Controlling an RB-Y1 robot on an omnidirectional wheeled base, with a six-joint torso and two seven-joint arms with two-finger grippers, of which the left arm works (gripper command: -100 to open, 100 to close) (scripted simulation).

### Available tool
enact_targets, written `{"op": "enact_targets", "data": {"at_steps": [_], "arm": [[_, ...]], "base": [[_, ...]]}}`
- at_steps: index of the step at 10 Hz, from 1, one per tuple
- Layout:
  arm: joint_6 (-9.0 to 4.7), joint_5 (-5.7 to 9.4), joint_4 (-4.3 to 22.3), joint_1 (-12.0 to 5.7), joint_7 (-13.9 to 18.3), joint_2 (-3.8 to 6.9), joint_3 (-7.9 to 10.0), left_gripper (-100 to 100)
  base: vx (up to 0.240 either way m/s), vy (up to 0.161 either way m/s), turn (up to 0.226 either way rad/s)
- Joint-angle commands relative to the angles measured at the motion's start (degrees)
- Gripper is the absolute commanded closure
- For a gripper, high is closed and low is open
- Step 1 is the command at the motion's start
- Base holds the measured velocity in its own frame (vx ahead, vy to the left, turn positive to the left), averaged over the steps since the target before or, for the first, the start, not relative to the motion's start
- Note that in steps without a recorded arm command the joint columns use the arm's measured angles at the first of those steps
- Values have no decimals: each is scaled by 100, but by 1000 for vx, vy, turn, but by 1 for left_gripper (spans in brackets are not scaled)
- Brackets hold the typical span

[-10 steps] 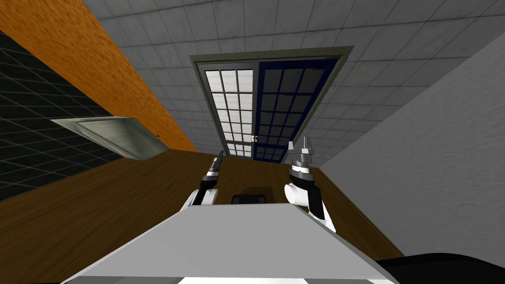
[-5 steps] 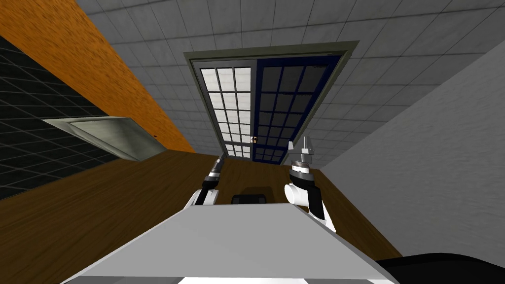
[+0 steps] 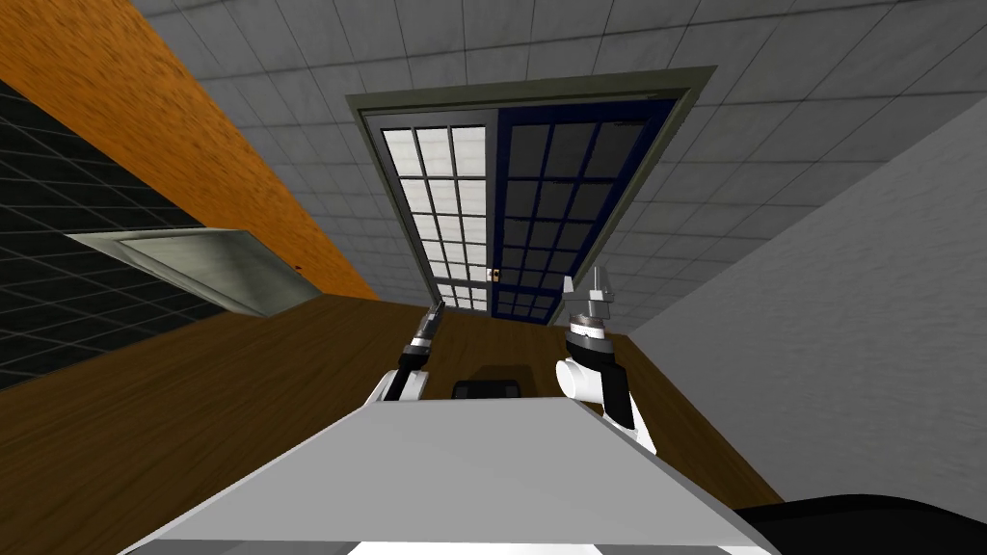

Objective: Pull the door open

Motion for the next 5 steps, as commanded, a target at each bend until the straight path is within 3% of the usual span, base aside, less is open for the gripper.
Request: {"op": "enact_targets", "data": {"at_steps": [1, 5], "arm": [[-72, -38, 199, -54, -184, 15, 17, -100], [-208, -140, 661, -196, -620, 25, 47, -100]], "base": [[93, -69, 6], [103, -68, 7]]}}
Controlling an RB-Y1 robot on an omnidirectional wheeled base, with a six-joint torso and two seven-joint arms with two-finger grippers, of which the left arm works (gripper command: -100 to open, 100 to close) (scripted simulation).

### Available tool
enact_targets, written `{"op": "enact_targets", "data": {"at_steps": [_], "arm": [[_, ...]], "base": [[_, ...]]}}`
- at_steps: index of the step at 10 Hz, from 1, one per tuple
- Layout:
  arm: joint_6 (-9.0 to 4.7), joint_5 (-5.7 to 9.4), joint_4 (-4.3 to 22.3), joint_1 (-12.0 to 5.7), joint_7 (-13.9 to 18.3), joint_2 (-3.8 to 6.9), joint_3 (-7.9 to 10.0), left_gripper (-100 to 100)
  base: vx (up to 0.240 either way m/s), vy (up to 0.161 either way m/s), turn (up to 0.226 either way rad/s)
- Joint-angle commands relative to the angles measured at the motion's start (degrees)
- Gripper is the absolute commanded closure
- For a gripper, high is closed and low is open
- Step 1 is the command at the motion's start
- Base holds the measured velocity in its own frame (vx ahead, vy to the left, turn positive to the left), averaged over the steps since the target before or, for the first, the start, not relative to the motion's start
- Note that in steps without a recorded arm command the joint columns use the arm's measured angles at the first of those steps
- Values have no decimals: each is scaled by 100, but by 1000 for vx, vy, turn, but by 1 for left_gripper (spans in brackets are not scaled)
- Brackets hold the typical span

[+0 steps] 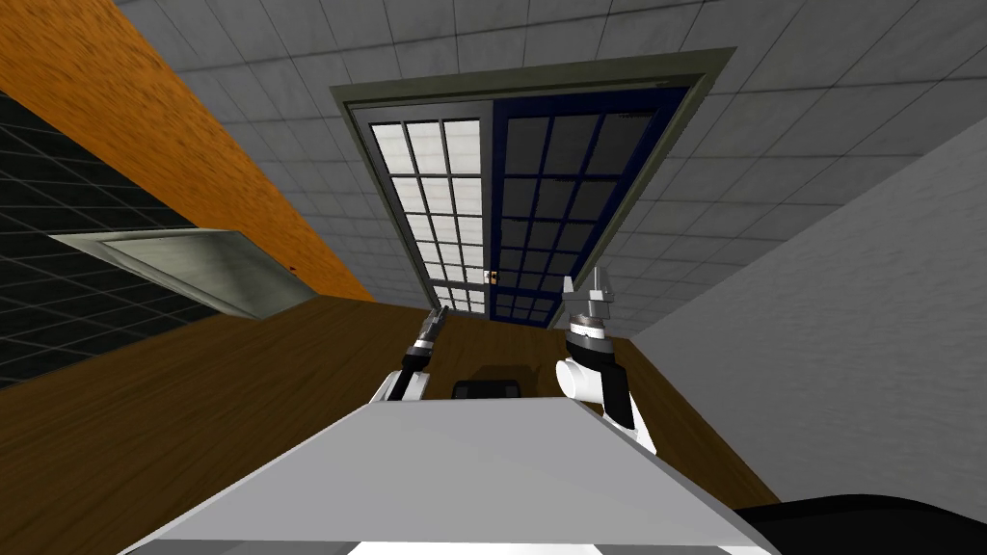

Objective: Pull the door open

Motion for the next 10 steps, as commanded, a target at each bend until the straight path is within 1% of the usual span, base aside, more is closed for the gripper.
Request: {"op": "enact_targets", "data": {"at_steps": [1, 5, 10], "arm": [[-57, -39, 189, -61, -187, 10, 16, -100], [-194, -143, 656, -206, -627, 3, 46, -100], [-364, -272, 1237, -387, -1175, -25, 83, -100]], "base": [[105, -67, 9], [88, -76, 9], [107, -56, 10]]}}
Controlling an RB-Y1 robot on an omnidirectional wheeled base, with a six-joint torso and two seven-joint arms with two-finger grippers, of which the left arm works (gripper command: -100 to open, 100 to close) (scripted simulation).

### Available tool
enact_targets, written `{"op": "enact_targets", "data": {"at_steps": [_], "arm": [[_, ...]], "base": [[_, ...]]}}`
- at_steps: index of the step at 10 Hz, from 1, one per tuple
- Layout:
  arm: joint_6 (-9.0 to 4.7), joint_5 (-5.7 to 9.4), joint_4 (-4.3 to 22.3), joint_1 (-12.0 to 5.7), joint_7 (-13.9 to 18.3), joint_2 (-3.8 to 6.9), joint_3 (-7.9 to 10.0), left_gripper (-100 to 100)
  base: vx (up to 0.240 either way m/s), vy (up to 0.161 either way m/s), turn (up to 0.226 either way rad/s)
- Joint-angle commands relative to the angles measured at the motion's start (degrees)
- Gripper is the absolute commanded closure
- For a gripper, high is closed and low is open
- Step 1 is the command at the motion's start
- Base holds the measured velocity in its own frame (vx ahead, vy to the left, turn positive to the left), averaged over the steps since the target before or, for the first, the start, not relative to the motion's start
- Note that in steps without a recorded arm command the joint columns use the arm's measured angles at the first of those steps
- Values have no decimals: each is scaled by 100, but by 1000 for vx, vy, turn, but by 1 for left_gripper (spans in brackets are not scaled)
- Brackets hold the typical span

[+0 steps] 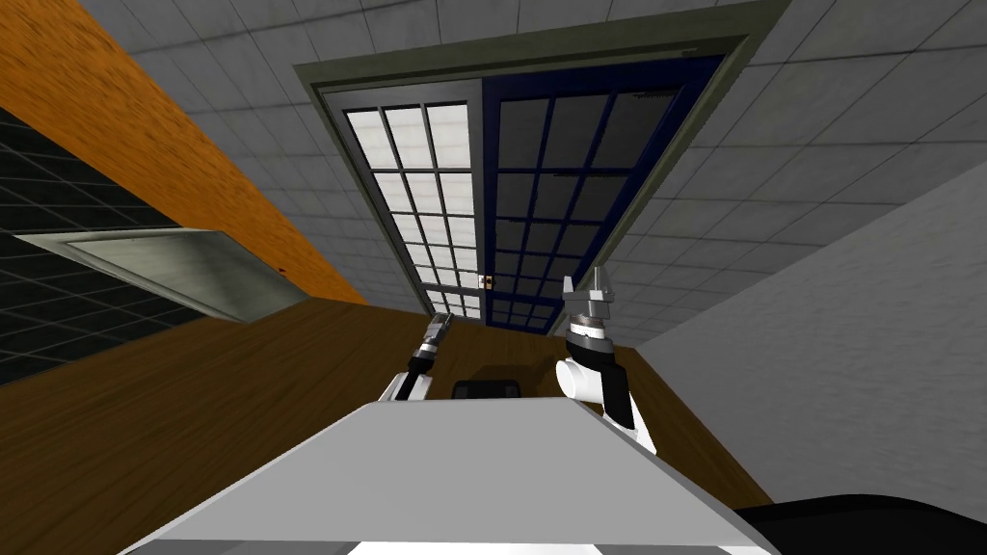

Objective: Pull the door open

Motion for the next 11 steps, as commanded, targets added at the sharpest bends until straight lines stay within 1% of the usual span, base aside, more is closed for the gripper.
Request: {"op": "enact_targets", "data": {"at_steps": [1, 6, 11], "arm": [[-57, -38, 179, -57, -178, 0, 15, -100], [-222, -163, 741, -235, -710, -56, 51, -100], [-378, -280, 1271, -406, -1212, -136, 85, -100]], "base": [[98, -69, 11], [96, -58, 12], [98, -46, 14]]}}
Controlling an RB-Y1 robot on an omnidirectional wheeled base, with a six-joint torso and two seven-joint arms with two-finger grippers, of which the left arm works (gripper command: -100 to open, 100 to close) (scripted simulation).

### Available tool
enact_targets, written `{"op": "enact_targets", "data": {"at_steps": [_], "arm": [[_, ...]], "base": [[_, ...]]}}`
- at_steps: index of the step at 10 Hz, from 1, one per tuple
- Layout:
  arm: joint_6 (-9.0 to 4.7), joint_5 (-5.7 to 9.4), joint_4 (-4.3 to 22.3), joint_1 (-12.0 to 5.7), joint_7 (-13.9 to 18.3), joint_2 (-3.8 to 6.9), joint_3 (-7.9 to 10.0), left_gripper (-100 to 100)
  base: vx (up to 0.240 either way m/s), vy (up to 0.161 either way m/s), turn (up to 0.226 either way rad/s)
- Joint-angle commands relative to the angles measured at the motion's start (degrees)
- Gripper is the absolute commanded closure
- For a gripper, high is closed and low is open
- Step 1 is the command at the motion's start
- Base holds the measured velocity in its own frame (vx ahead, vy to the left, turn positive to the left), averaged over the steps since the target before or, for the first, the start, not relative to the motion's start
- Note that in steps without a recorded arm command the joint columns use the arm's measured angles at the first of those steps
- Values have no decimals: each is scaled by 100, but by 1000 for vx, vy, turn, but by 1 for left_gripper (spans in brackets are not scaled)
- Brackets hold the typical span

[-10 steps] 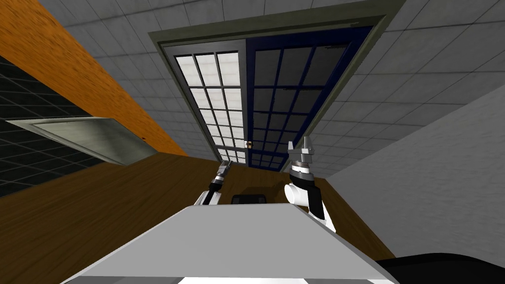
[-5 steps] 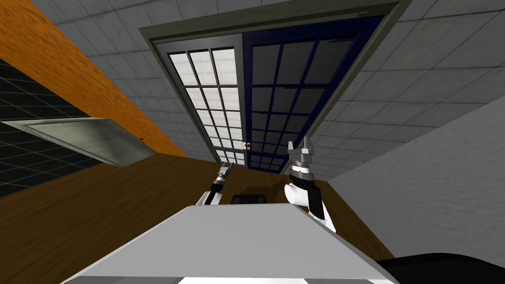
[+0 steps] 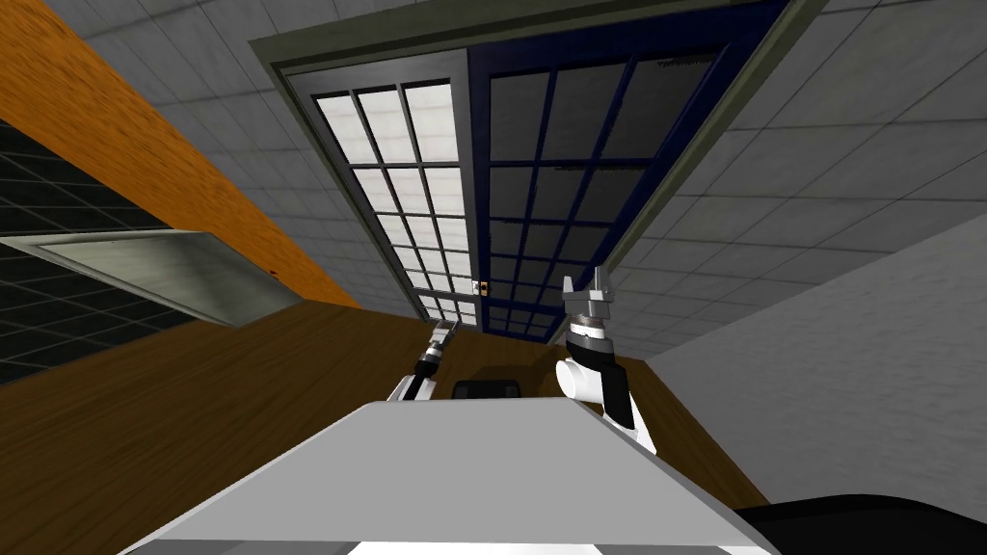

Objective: Pull the door open

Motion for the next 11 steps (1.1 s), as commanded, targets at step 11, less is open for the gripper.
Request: {"op": "enact_targets", "data": {"at_steps": [11], "arm": [[-420, -296, 1394, -482, -1302, -340, 96, -100]], "base": [[128, -33, 25]]}}
